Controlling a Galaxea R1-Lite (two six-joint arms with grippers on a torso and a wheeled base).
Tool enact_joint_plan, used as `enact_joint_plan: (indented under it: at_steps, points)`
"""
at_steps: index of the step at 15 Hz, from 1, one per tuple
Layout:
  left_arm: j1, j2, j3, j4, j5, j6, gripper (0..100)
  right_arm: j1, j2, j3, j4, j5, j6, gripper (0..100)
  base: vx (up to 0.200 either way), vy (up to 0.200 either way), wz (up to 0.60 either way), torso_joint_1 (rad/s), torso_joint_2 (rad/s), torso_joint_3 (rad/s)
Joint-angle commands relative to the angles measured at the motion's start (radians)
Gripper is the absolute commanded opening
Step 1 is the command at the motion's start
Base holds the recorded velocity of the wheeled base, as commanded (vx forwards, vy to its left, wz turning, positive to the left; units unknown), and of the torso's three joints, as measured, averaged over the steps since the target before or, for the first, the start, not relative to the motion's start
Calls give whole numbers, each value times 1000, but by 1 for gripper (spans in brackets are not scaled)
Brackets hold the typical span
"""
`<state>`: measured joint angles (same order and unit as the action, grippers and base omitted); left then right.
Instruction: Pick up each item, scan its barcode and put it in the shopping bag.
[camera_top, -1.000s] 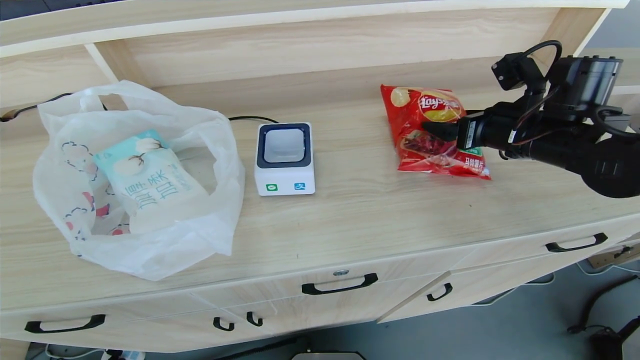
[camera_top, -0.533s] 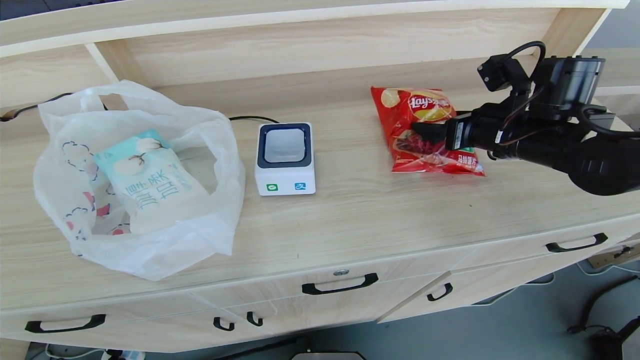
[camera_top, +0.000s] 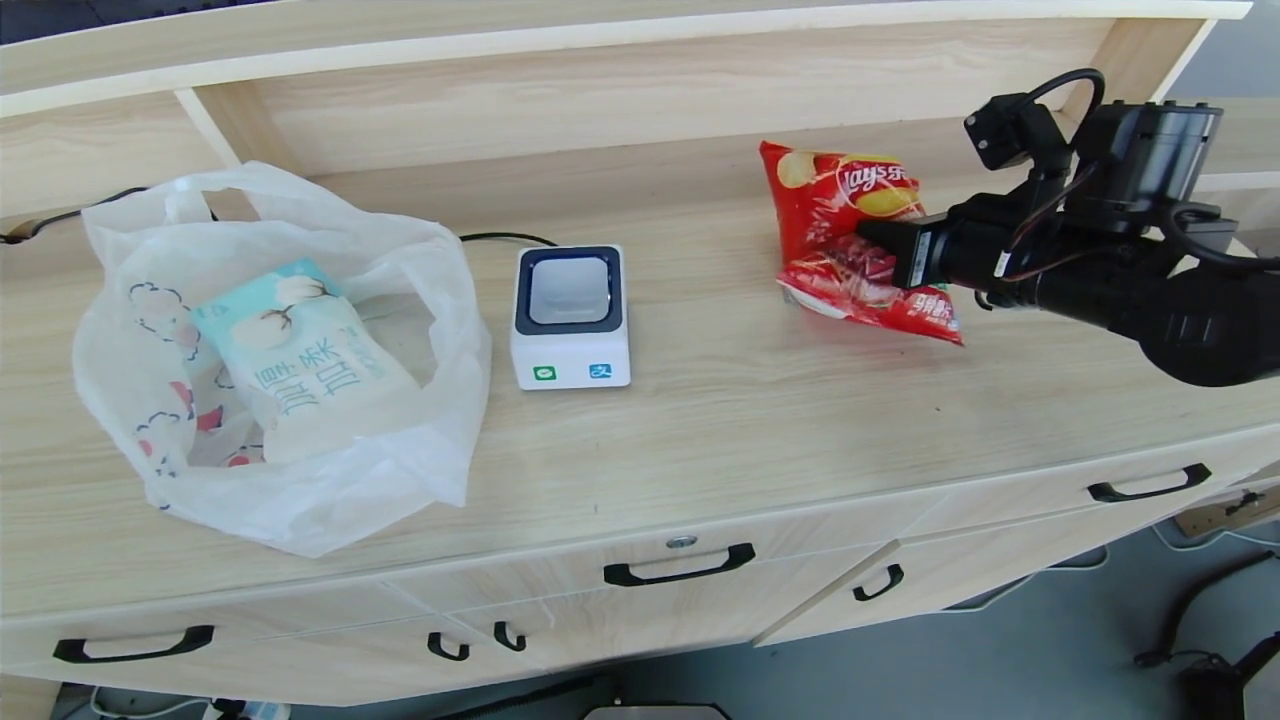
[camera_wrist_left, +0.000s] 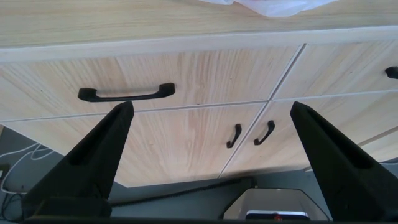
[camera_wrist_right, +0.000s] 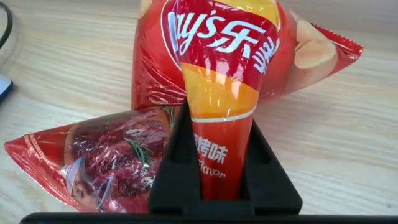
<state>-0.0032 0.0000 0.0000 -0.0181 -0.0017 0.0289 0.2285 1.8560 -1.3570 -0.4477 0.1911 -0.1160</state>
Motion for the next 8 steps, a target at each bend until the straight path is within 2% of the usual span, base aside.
enact_joint_plan:
  at_steps: [1, 4, 8]
  points:
    - [0, 0, 0, 0, 0, 0, 100, 6, -12, 7, 4, 7, -1, 0, 0, 0, 0, 0, 0, 0]
    - [0, 0, 0, 0, 0, 0, 100, 29, -81, 78, -23, 50, 38, 0, 0, 0, 0, 0, 0, 0]
    - [2, 2, 0, 0, 0, 0, 100, 72, -143, 272, -270, 71, 233, 0, 0, 0, 0, 0, 0, 0]
